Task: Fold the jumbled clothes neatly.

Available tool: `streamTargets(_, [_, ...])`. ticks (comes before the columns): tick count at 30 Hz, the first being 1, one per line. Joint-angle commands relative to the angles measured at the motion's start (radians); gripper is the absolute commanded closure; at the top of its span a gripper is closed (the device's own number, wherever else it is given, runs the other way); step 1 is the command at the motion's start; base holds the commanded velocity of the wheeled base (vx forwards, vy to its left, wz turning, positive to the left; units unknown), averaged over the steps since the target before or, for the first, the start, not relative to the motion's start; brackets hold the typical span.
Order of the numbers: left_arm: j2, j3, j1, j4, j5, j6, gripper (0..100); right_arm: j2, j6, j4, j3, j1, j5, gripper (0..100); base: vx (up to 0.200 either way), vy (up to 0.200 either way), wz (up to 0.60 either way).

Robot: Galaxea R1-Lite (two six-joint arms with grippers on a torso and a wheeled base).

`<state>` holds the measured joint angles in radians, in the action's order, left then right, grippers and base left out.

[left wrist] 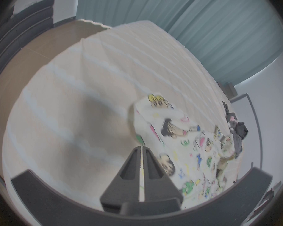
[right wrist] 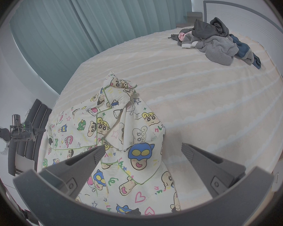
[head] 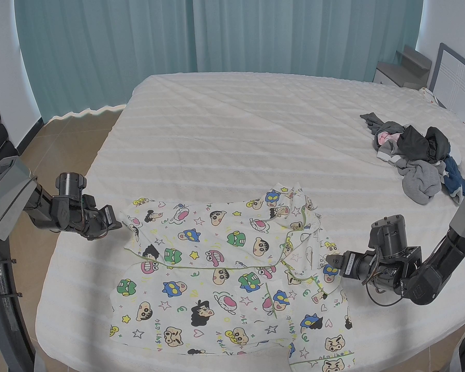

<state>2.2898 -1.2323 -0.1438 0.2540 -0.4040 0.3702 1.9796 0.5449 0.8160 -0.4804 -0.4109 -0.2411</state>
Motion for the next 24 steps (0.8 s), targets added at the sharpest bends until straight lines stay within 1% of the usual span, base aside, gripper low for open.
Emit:
streamTargets(1, [-0.118,0.129,-0.026,0.036,-0.039,-0.001,100,-0.001,0.001,0.0,0.008,-0.006,-0.003,0,0.0,0.0,0.0])
streamTargets(4, [-0.13,0.18,-0.031,0.087,-0.062,-0.005,100,-0.002,0.003,0.0,0.008,-0.008,-0.003,0,0.0,0.0,0.0])
streamTargets(5, [-0.131,0.226,-0.03,0.139,-0.071,-0.011,100,-0.001,0.003,0.0,0.006,-0.008,-0.003,0,0.0,0.0,0.0])
streamTargets(6, [-0.13,0.24,-0.03,0.157,-0.071,-0.013,0,0.001,0.003,0.0,0.006,-0.008,-0.003,0,0.0,0.0,0.0])
streamTargets(7, [-0.13,0.24,-0.03,0.157,-0.071,-0.013,0,0.001,0.003,0.0,0.006,-0.008,-0.003,0,0.0,0.0,0.0])
streamTargets(8, [-0.122,0.271,-0.025,0.197,-0.073,-0.017,0,0.001,0.003,0.0,0.006,-0.011,-0.003,0,0.0,0.0,0.0])
streamTargets(10, [-0.112,0.29,-0.017,0.221,-0.073,-0.033,0,0.001,0.001,0.0,0.006,-0.011,-0.004,0,0.0,0.0,0.0])
streamTargets(14, [-0.056,0.3,0.01,0.229,-0.073,-0.093,0,-0.001,0.003,0.0,0.006,-0.011,-0.004,0,0.0,0.0,0.0])
streamTargets(16, [-0.032,0.297,0.023,0.231,-0.073,-0.105,0,0.001,0.003,0.0,0.006,-0.011,-0.004,0,0.0,0.0,0.0])
streamTargets(20, [0.011,0.274,0.052,0.238,-0.071,-0.108,0,-0.001,0.003,0.0,0.006,-0.011,-0.004,0,0.0,0.0,0.0])
streamTargets(24, [0.045,0.248,0.072,0.283,-0.071,-0.099,0,0.004,0.001,0.035,0.009,-0.011,-0.006,0,0.0,0.0,0.0])
